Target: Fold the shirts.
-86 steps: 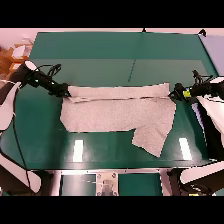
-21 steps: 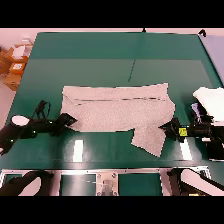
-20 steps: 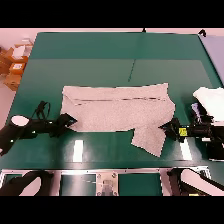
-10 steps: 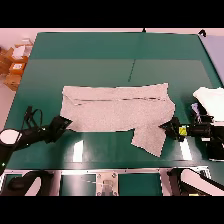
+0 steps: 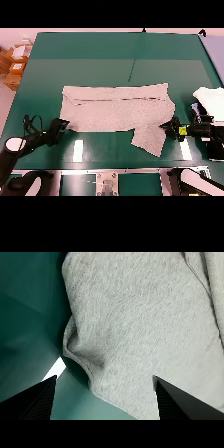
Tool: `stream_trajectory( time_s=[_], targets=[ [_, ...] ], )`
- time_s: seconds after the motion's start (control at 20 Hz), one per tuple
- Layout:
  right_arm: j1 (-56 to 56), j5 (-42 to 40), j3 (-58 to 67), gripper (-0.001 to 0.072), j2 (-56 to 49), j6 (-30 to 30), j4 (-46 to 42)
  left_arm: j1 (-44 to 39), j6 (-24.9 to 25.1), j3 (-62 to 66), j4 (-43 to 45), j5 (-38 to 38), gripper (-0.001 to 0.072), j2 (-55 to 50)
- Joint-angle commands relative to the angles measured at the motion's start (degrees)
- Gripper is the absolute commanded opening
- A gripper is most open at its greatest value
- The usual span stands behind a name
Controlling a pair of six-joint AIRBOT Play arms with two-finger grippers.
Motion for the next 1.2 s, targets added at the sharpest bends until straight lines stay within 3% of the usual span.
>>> stream_trajectory(
  time_s=[0.0, 0.15, 0.35, 0.4, 0.45, 0.5, 0.55, 0.85, 0.95, 1.15],
  targets=[
    [0.0, 0.3, 0.1, 0.0351, 0.1, 0.0, 0.2, -6.6, -0.5, -0.8, -3.6, 9.5, 0.0682, -1.6],
    [0.0, 0.9, 0.1, 0.0351, 0.1, 0.1, 0.2, -15.2, -5.1, -0.7, -4.8, 16.8, 0.0682, -8.8],
    [0.0, 2.0, 0.1, 0.0350, 0.1, 0.0, 0.2, -16.6, -5.4, -0.6, -4.9, 25.1, 0.0630, -10.6],
    [0.0, 2.1, 0.1, 0.0350, 0.1, 0.0, 0.1, -16.6, -5.3, -0.6, -4.9, 25.4, 0.0509, -10.6],
    [0.0, 2.4, 0.1, 0.0350, 0.1, 0.0, 0.1, -16.6, -4.7, -0.6, -4.7, 25.4, 0.0298, -10.6],
    [0.0, 2.8, 0.1, 0.0351, 0.1, 0.0, 0.2, -16.6, -4.2, -0.6, -4.7, 25.2, 0.0142, -10.6],
    [0.0, 3.1, 0.1, 0.0350, 0.1, 0.0, 0.1, -16.6, -4.2, -0.6, -4.7, 24.4, 0.0048, -10.6],
    [0.0, 5.1, 0.1, 0.0348, 0.1, 0.1, 0.1, -16.6, -2.8, -0.6, -4.7, 18.3, 0.0023, -10.5],
    [0.0, 6.9, 0.1, 0.0221, 0.1, 0.2, 0.1, -16.5, -2.7, -0.3, -4.2, 18.5, 0.0023, -10.4],
    [0.0, 9.0, 0.0, 0.0178, 0.1, 0.8, -1.4, -16.5, -1.9, 1.0, -2.7, 18.3, 0.0023, -10.4]
  ],
)
